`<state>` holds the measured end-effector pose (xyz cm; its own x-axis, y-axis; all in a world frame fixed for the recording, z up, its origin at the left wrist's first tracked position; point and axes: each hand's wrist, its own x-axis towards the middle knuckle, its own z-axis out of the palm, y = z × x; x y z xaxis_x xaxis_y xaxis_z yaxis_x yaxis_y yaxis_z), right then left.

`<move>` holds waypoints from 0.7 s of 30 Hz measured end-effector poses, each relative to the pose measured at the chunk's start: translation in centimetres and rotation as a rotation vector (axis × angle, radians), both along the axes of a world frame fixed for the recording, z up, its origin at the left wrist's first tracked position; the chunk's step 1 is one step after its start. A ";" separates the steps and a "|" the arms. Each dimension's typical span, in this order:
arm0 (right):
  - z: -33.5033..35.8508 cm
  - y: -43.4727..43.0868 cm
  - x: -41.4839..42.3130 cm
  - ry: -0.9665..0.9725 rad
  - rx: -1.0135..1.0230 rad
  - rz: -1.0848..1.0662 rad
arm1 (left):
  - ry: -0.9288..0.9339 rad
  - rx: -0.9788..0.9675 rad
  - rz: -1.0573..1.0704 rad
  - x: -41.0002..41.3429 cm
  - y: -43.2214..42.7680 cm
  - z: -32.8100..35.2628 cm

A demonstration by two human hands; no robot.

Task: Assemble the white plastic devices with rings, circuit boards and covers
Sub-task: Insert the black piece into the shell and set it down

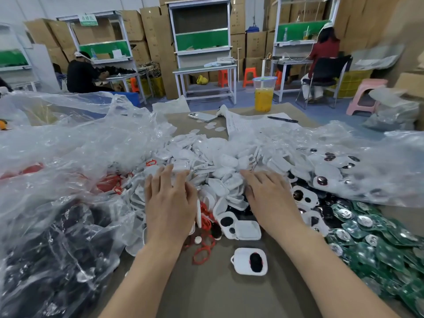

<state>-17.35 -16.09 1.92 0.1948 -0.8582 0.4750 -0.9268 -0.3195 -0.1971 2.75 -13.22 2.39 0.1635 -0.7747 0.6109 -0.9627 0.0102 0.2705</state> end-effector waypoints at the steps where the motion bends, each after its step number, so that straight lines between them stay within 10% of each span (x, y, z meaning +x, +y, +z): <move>1: -0.2 -0.4 -0.1 -0.006 0.017 0.007 | -0.001 0.018 0.003 0.0 -0.2 0.0; 12: 0.2 -0.3 -0.7 -0.224 0.030 -0.010 | 0.025 -0.019 -0.013 0.1 0.0 -0.1; 16: 1.4 0.5 -0.5 -0.650 0.092 0.022 | 0.009 -0.180 -0.085 -0.2 0.4 0.6; 21: 2.9 1.6 0.3 -1.178 0.477 0.355 | 0.642 -0.028 -0.453 -2.3 2.3 1.9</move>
<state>-17.09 -14.52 4.85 0.1236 -0.9757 0.1808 -0.0049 -0.1828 -0.9831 0.44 -10.92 4.31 0.1632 -0.8361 0.5237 -0.5182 0.3790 0.7667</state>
